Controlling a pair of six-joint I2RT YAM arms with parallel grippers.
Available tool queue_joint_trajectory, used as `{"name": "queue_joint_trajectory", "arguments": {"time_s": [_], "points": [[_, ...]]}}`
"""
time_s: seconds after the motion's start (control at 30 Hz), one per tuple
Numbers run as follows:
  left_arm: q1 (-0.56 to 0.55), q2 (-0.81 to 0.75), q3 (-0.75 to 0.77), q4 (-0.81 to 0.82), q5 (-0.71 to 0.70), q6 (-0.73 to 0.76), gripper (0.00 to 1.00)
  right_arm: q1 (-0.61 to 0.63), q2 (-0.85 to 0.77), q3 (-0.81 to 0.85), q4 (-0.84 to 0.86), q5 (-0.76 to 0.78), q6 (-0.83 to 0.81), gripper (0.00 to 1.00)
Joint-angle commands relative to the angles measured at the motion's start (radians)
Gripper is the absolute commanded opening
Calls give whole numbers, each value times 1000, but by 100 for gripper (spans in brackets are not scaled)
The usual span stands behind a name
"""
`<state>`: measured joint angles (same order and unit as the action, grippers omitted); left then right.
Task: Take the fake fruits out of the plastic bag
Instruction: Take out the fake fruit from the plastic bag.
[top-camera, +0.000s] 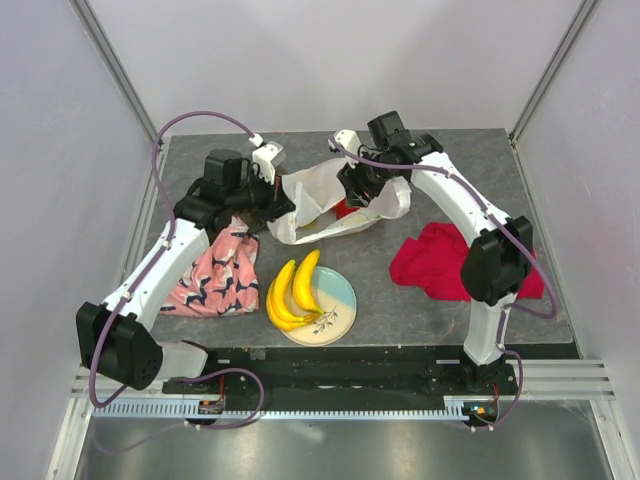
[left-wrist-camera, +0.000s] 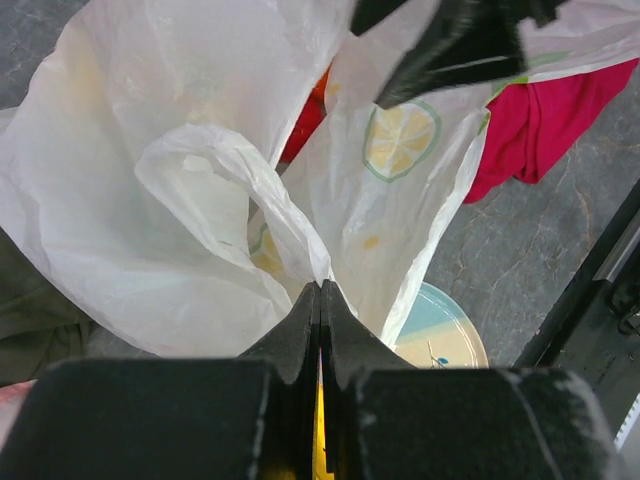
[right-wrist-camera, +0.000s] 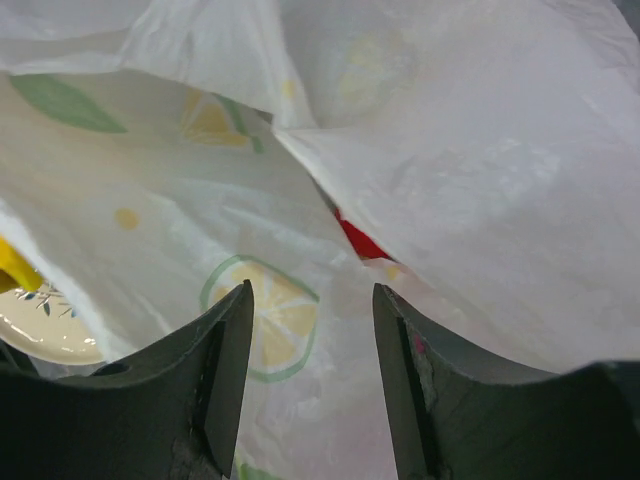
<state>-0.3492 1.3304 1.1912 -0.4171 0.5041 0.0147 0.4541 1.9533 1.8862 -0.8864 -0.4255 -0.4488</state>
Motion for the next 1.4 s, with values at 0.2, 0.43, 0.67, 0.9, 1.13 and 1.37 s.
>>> {"name": "queue_joint_trajectory", "arguments": {"time_s": [0.2, 0.43, 0.67, 0.9, 1.13, 1.37], "points": [[-2, -56, 108, 1, -151, -160, 2, 18, 64, -18, 26, -70, 14, 51], [-4, -108, 125, -107, -96, -190, 1, 17, 203, 93, 136, 85, 205, 57], [-4, -149, 44, -109, -30, -121, 2, 18, 330, 204, 224, 87, 298, 98], [-8, -129, 33, -104, -10, -98, 2, 26, 482, 379, 211, 119, 317, 98], [-10, -126, 38, -101, -9, -90, 2, 46, 527, 392, 231, 186, 337, 98], [-8, -102, 45, -65, -41, -76, 2, 40, 406, 323, 273, 208, 303, 64]]}}
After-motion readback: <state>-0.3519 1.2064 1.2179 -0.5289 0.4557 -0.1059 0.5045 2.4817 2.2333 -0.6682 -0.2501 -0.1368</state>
